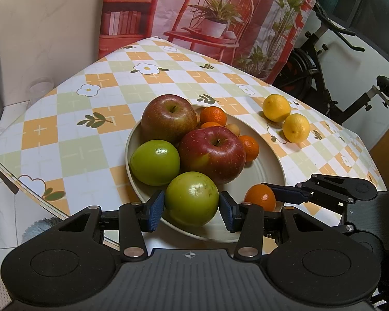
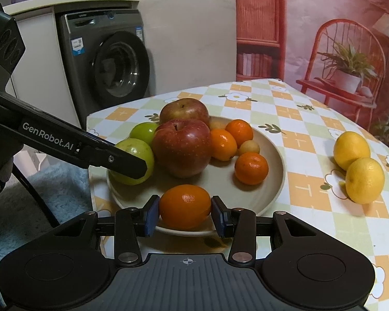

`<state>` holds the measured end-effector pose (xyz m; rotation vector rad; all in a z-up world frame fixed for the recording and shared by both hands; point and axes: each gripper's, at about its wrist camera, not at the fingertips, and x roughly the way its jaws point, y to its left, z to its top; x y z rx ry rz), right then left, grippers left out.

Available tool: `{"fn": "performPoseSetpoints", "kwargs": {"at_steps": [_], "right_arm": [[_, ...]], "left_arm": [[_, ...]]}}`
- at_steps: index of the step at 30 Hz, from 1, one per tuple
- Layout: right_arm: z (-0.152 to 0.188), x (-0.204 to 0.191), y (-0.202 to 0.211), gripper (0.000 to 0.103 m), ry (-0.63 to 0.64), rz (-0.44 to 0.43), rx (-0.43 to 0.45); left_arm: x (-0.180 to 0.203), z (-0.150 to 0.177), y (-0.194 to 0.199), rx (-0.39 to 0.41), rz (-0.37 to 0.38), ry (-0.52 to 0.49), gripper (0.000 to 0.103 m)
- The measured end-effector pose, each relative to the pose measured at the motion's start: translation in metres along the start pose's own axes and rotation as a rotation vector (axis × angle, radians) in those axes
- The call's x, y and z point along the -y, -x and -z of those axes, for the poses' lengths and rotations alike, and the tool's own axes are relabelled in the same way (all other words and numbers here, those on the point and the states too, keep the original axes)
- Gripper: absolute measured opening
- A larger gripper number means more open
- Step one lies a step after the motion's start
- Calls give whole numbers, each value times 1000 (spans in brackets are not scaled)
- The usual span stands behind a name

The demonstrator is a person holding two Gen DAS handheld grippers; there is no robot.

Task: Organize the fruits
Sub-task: 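Carry both fruits to the plate, lower them and open both tools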

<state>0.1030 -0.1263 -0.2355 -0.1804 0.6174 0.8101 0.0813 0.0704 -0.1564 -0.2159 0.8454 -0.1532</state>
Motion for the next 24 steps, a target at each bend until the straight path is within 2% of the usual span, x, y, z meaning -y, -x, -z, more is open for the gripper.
{"fn": "performPoseSetpoints", "kwargs": {"at_steps": [24], "right_arm": [[4,4,12,40,-17,11,33]], "left_arm": [[1,-2,4,6,-11,7,50]]}}
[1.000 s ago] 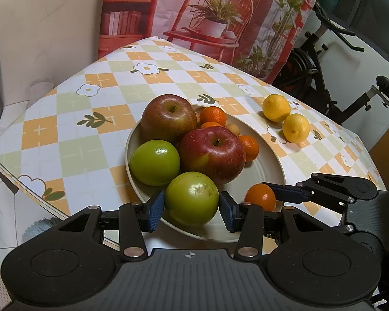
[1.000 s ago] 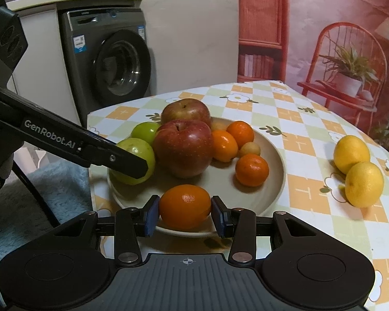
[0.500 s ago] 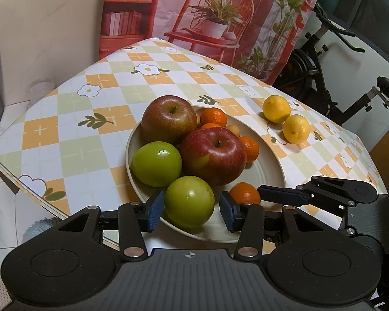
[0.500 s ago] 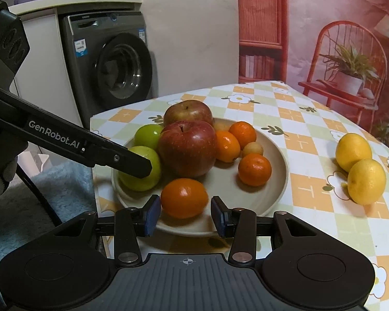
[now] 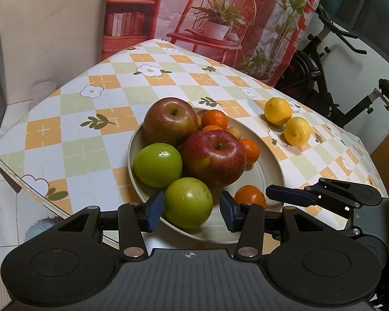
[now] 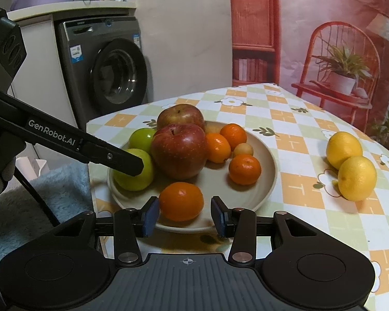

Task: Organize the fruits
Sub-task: 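Carry both fruits to the plate, lower them and open both tools, then move both tools to a lemon on the tablecloth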

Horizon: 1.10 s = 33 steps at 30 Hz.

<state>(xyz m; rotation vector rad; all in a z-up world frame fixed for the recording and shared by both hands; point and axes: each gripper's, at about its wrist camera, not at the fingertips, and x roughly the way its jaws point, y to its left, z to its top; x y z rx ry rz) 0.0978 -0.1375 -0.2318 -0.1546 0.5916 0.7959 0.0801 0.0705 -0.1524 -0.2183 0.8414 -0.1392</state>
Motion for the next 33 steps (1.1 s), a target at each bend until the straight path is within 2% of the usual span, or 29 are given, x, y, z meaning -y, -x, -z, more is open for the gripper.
{"fn": "performPoseSetpoints", "kwargs": {"at_steps": [21,33], "right_arm": [[1,45,31,40,-131,115,125],[6,75,41,40,-176,196,164]], "left_arm": [[19,-17,17,77,-12,-62,50],[36,-45,16,131,-9,-101,50]]}}
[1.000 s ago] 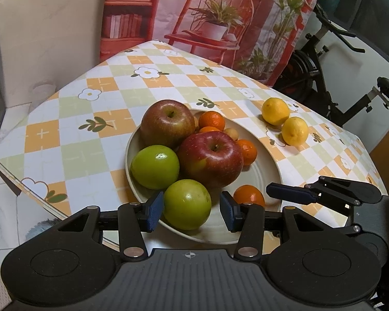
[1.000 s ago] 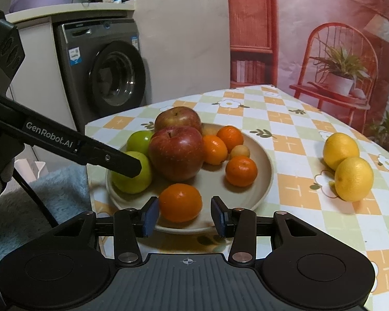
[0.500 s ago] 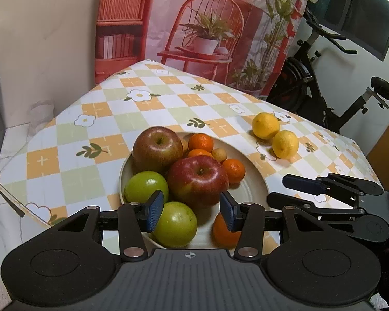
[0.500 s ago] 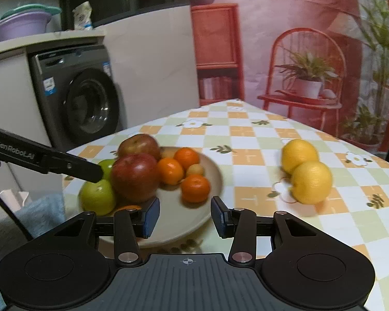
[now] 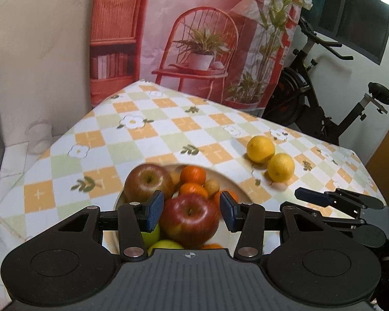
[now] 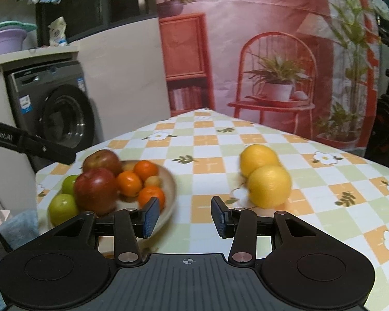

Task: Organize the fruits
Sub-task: 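Move both tools to a lemon on the tablecloth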

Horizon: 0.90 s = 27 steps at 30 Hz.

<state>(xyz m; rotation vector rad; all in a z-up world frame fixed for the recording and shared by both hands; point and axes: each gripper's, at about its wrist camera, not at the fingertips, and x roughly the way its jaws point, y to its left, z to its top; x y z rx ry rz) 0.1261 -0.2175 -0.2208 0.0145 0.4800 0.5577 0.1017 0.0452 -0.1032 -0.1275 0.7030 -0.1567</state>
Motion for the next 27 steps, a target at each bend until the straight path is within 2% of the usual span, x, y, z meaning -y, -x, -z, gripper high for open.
{"fn": "performPoseSetpoints", "kwargs": {"at_steps": [12,16,21,27], "right_arm": [[-5,51,-9,41,0,123,0],[-4,66,-18,45,1,156,-13],[-4,75,-31,51,3,144,-39],[-10,81,-51,53,29,130,-59]], "left_arm": [[41,-46,-33,39,55,-61,50],[58,-63,-49,42,79,-92,50],[77,-77,-78,-5,140,-100,50],[94,-85,-114,-67,204,-97,50]]}}
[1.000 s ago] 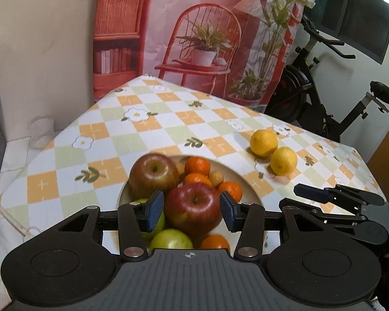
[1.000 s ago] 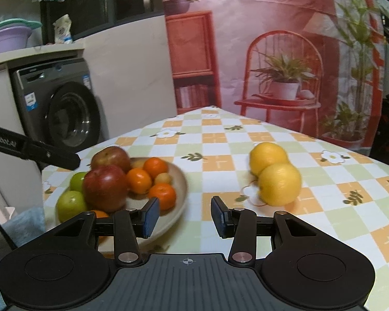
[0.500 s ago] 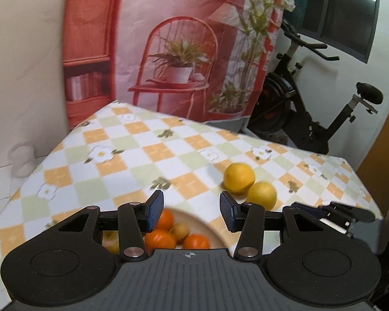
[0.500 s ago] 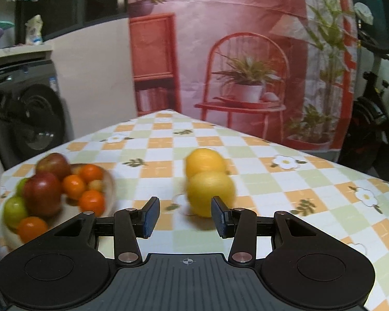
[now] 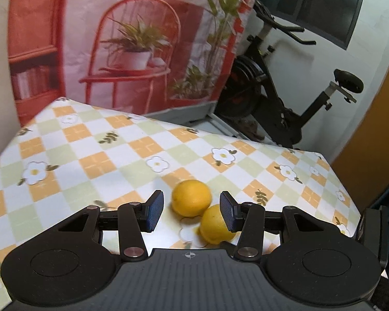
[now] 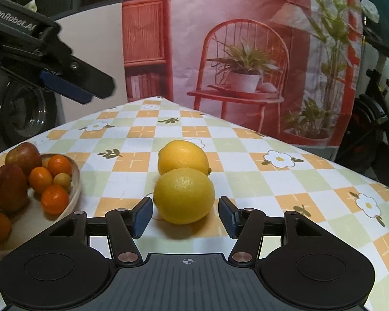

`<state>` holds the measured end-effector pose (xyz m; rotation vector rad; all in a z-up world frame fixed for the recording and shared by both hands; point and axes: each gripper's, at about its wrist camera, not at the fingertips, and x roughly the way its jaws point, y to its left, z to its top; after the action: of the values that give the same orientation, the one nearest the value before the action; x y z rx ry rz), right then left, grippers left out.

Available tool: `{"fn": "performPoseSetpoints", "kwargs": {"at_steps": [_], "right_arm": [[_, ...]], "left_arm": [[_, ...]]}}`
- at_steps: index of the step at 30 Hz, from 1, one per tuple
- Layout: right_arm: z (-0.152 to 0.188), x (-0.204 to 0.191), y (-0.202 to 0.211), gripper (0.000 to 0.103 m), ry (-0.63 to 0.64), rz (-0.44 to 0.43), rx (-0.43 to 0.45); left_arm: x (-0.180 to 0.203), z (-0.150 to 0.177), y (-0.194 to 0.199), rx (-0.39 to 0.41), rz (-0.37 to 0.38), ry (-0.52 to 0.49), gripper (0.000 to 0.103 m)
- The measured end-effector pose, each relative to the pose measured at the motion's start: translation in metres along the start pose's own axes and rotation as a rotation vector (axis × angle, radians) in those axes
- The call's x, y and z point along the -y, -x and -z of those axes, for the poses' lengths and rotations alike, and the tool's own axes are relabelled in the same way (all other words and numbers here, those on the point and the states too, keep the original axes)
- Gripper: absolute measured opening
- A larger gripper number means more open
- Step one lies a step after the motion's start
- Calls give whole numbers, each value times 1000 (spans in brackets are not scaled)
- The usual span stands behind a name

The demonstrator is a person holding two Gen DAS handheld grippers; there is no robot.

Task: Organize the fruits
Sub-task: 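Move both tools to a lemon on the tablecloth, then close both tools on the lemon from its sides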

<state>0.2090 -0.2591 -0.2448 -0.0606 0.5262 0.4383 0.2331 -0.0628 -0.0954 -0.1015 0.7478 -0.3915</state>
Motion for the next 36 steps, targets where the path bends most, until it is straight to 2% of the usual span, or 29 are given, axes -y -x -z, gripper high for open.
{"fn": "performPoseSetpoints", "kwargs": {"at_steps": [5,9,15,20,27,36], "right_arm": [[0,8,-12,57,-39,-33,-20],[2,9,-19,58,-36,-48,-43],[-2,14,-29,61,-57,-77,-65],[-2,16,-37,61,-65,-99,-99],[-1,18,-38,56,-77,-108,-101],[0,20,-38,56,-93,-115,-95]], "left_arm": [[6,-3,-27,-39,29,-13,50],[5,-1,-47,-78,73,15,50],[3,2,-70,-127,101,28,50],[3,1,-83,-156,129,35,49],[7,3,-98,-195,147,31,49],[6,5,-103,-212,154,27,48]]}}
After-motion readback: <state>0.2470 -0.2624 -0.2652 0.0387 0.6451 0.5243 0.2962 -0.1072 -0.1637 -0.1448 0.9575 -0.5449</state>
